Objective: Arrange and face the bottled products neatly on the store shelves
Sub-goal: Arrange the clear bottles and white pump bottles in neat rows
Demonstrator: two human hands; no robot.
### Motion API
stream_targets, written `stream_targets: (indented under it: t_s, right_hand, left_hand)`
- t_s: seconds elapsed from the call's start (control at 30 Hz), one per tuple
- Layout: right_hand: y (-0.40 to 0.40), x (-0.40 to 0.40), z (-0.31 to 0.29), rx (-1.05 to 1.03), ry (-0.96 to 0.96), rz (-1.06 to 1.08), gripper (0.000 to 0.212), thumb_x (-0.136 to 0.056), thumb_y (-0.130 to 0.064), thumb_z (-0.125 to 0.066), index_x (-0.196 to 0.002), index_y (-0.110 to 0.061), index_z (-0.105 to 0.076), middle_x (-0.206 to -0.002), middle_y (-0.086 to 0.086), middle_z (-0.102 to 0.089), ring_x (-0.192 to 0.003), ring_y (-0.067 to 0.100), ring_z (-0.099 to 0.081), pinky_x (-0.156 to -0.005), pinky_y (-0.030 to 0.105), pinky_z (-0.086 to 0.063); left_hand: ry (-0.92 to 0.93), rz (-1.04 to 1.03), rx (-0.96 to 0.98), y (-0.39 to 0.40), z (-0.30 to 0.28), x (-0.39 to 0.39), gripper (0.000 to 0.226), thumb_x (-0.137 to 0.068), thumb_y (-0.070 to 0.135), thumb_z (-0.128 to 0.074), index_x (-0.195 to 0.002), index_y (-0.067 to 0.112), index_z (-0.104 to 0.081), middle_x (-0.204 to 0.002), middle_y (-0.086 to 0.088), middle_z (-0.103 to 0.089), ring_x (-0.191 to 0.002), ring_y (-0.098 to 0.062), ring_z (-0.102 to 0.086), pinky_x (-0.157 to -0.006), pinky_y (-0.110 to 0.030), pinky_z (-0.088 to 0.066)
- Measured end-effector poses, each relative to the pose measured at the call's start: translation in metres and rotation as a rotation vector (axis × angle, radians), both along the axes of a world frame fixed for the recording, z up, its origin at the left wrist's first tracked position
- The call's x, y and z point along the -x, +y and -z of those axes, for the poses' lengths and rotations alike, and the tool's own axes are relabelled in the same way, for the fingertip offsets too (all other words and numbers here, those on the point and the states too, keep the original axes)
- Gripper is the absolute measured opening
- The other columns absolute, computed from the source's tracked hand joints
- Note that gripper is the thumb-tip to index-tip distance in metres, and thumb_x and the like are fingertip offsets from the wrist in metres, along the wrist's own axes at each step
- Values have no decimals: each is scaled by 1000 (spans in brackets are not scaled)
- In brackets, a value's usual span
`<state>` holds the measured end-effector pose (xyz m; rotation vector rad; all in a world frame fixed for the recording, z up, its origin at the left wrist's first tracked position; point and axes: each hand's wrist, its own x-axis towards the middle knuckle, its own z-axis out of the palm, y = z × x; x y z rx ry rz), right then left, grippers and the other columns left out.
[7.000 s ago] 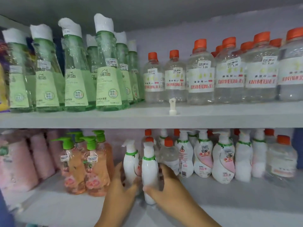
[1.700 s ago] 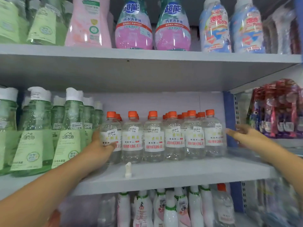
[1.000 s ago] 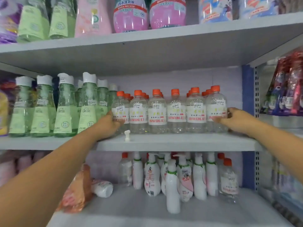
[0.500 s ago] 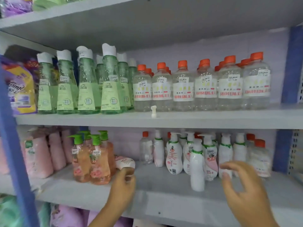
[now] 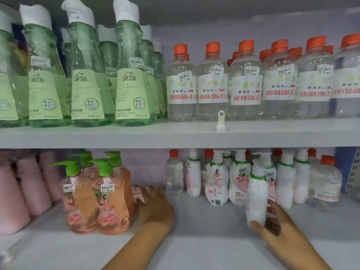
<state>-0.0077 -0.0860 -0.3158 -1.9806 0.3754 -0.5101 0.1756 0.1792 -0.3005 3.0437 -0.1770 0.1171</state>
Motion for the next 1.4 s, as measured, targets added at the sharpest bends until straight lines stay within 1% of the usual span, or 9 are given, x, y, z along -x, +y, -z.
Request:
stream_targets:
  t_s: [0.1,0.2,0.37,0.57,0.87,0.97,1.03,1.23,1.4]
  right_hand:
    - [4,0,-2,18,18,48,63,-78,-21,-85,-117,-55,-49,-118,-18,-63,-96,-2,-68,-90,35,-57]
    - [12,-1,-6,71,14,59,63,-79,-11,-84,-120,-46,-51,-113,-13,-66,-88,-8,-68,-80,20,-52]
    - [15,-6,-6,39,51,117,67,-78,-27,-85,-132,-45,-49,-119,-15,-67,-98,3,-70,-88,32,-56]
    - [30,-21,-10,97,53,174,58,-78,-34,-83,-128,-37,-54,-105,-12,-70,-91,7,-67,-81,30,-52]
    - [83,-64,-22,131,220,-356,68,-77,-48,-73,-136,-55,-39,-124,-27,-62,-107,-7,-63,-102,21,-49]
    - [112,-85,-21,155,200,-447,66,-80,-46,-70,-138,-53,-39,-129,-25,-60,-114,-6,-59,-104,22,-47]
    - [131,-100,-20,169,203,-486,67,-77,-51,-67,-138,-50,-41,-130,-23,-61,-117,-2,-60,-104,29,-49]
    - [182,-140,-21,199,201,-545,47,-78,-51,-67,-122,-39,-54,-124,-13,-68,-106,10,-67,-93,34,-55]
    - [188,-150,-9,180,170,-630,42,-76,-51,-68,-117,-46,-59,-123,-17,-69,-109,2,-66,-100,33,-54]
  left_hand:
    - [-58,214,126,5,4,27,64,-95,50,-44,-150,17,-38,-158,-13,-30,-148,-37,-26,-117,-46,-32]
    - [-272,331,414,19,1,38,44,-81,57,-46,-97,21,-67,-115,-2,-60,-107,-29,-65,-83,-33,-56]
    - [-79,113,165,26,-28,19,87,-86,76,-41,-153,23,-27,-151,-3,-41,-140,-25,-39,-110,-37,-34]
    - [225,87,392,26,-32,10,90,-66,78,-48,-141,30,-35,-118,8,-66,-107,-16,-66,-83,-29,-44]
    - [-561,71,746,49,5,77,113,-51,44,-78,-153,19,-36,-138,-17,-46,-107,-37,-58,-83,-45,-55]
    - [-735,4,756,67,17,88,123,-52,74,-71,-149,3,-42,-136,-26,-46,-118,-42,-48,-91,-57,-49]
    - [-743,-40,796,83,20,86,131,-46,87,-65,-139,-4,-52,-130,-29,-54,-112,-48,-52,-93,-60,-46]
    - [-589,-69,790,98,28,76,130,-35,43,-97,-148,6,-43,-140,-21,-52,-123,-46,-46,-101,-62,-43]
    - [-944,-42,873,78,19,98,66,-59,42,-84,-118,19,-68,-101,-20,-67,-93,-34,-61,-100,-23,-44]
